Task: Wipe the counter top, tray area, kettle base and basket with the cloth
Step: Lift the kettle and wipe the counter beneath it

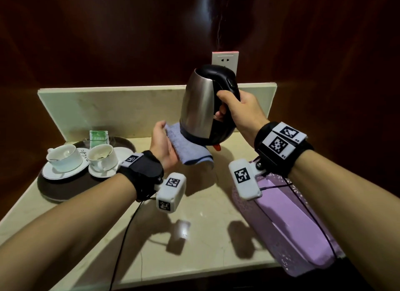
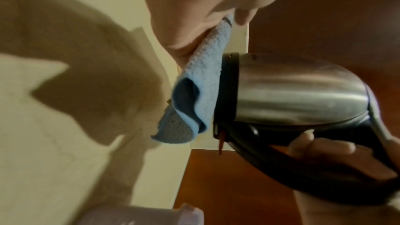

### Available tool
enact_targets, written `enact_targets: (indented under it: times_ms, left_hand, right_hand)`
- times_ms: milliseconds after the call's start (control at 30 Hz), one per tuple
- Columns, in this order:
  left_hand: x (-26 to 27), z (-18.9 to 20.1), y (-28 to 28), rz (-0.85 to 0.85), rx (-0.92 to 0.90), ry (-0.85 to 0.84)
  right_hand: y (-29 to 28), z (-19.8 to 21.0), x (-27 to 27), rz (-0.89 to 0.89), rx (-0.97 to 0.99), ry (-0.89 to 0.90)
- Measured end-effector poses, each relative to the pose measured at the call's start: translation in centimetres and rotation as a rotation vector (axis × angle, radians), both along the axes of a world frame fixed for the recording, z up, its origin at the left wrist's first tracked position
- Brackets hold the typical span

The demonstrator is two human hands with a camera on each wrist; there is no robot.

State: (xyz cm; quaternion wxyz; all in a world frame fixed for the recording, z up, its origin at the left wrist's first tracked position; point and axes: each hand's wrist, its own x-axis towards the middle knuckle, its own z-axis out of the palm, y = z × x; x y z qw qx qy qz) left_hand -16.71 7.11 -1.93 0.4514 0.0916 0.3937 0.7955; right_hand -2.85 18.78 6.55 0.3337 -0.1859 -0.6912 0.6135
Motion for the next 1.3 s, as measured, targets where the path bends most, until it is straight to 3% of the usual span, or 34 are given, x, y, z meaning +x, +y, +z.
enact_targets:
  times_ms: [300,600,800,1000,1300]
  left_hand:
    - [-0.7,0.5,2.0,-0.037,0.22,-0.121]
    - [0.5,-0.2,3.1,-0.202,0.283,-0.175]
    - [0.3,-1.0,1.7,-0.231,0.123,-0.092]
    - [-0.3,-0.4,0.3,-0.13,-0.109,0.034]
    - [0.8,0.1,0.4,-0.115,-0.141,0.036]
  right_hand:
    - [0.4,0.2,-0.3,0.036,-0.09,0.048]
    - [1.6,0.5,-0.4,-0.003,-0.091,0.056]
    - [2.4,-0.3,-0.2,-0.018,-0.109,0.042]
    - [3.3,-0.9,-0.1,-0.044,-0.076,0.012]
    - [7.2,-3.5,1.3,-0.125,0.006,-0.182]
